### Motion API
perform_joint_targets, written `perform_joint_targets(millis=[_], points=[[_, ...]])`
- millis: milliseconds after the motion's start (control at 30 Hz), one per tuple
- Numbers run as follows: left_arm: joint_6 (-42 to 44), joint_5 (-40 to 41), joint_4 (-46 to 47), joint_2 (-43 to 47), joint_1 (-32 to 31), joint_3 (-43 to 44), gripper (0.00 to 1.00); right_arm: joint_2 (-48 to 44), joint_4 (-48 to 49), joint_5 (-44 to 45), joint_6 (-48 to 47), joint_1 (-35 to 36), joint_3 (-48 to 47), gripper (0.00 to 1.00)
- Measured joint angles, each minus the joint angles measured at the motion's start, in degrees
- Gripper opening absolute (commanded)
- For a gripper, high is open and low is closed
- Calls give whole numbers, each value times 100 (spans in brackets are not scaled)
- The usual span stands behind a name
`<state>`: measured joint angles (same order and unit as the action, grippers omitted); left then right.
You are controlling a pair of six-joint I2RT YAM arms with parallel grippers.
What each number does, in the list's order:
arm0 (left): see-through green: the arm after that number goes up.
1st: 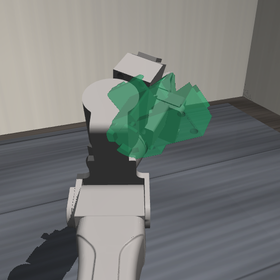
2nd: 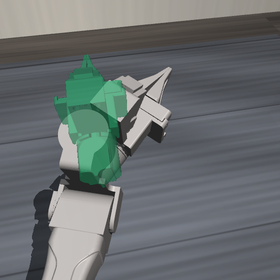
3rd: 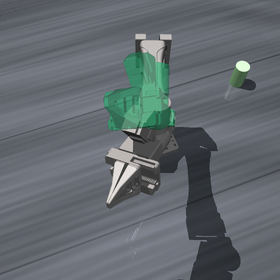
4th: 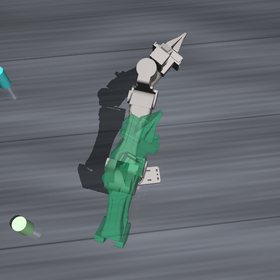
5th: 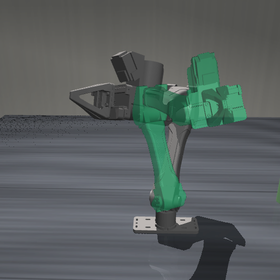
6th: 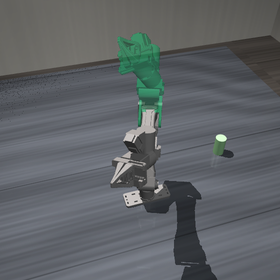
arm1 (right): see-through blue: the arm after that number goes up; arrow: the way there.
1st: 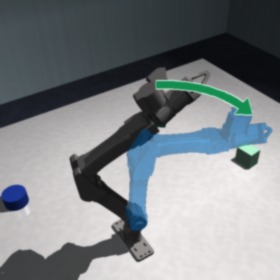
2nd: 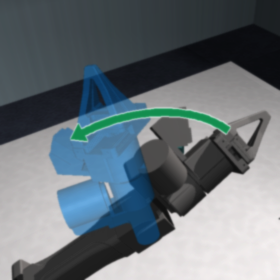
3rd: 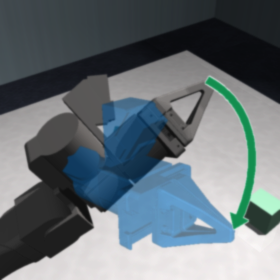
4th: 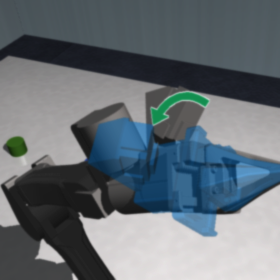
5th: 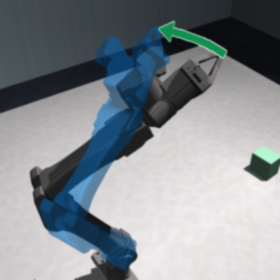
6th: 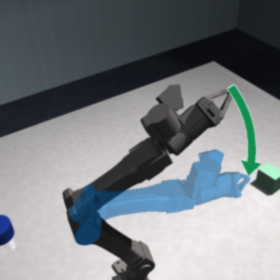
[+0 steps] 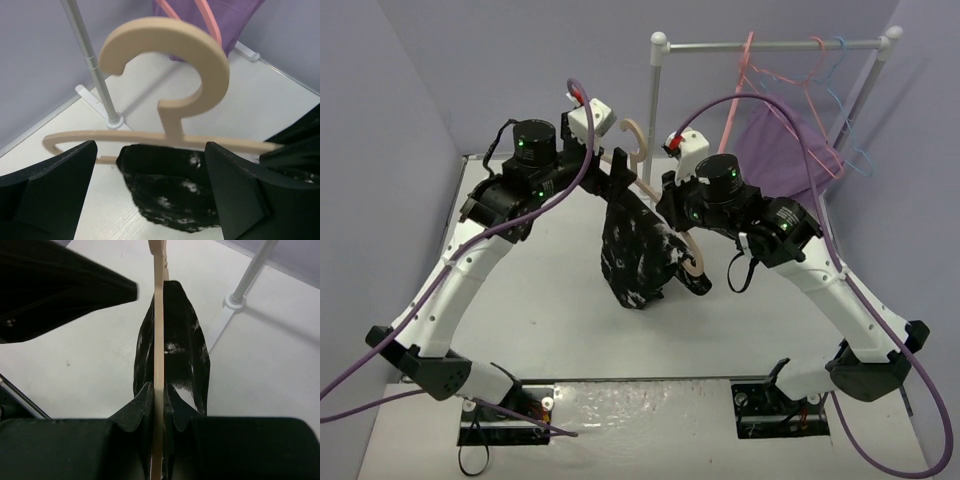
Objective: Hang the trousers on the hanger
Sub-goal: Place the hanger at the clothesline.
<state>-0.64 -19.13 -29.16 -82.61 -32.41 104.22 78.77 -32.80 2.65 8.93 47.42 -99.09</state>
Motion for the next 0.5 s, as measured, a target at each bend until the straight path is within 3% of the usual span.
perform_joint_targets(millis=[500], points=[[-6,1998,112,1909,26,-2001,93,-445,-554,1383,135,4,-242,0]])
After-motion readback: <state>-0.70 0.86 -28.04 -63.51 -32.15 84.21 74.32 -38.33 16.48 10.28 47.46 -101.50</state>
